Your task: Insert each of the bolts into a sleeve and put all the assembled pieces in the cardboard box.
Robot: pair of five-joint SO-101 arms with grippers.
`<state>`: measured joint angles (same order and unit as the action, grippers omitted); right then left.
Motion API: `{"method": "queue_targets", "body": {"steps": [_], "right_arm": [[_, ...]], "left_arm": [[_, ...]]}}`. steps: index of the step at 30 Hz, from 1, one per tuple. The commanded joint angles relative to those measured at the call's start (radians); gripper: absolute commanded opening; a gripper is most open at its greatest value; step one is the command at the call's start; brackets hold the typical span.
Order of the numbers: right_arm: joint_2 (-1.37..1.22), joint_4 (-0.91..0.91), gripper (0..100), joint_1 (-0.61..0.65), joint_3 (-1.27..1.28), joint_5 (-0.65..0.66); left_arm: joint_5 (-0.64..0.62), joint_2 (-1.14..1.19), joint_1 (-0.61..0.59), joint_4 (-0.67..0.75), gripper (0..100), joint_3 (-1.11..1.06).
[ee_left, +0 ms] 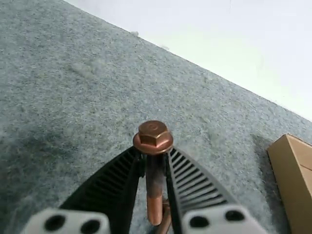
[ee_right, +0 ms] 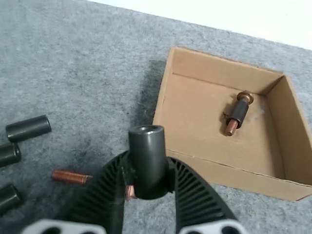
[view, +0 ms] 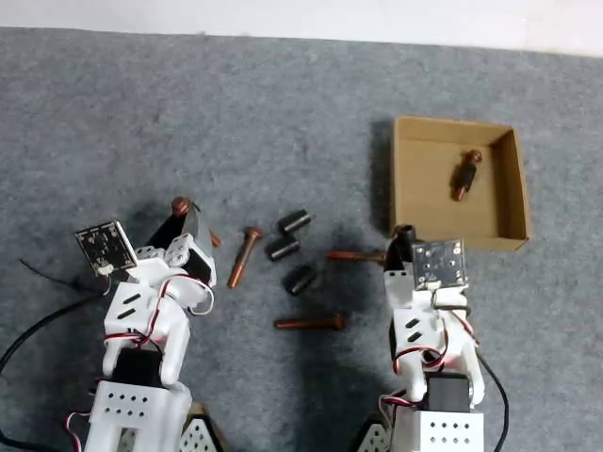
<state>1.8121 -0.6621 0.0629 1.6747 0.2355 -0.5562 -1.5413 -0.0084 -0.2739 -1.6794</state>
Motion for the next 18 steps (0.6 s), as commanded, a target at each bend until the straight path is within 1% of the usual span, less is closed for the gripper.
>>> {"method": "queue_targets", "body": {"steps": [1,18], "right_arm": [[0.012,-0.004,1.0,-0.007,0.134,-0.006],[0.012,-0.019,0.6,-0.005,0.134,-0.009]], "left_arm": [[0.003,0.007,-0.007,-0.002,1,-0.025],[0.003,-0.001,-0.002,-0.011,1,-0.025]]}}
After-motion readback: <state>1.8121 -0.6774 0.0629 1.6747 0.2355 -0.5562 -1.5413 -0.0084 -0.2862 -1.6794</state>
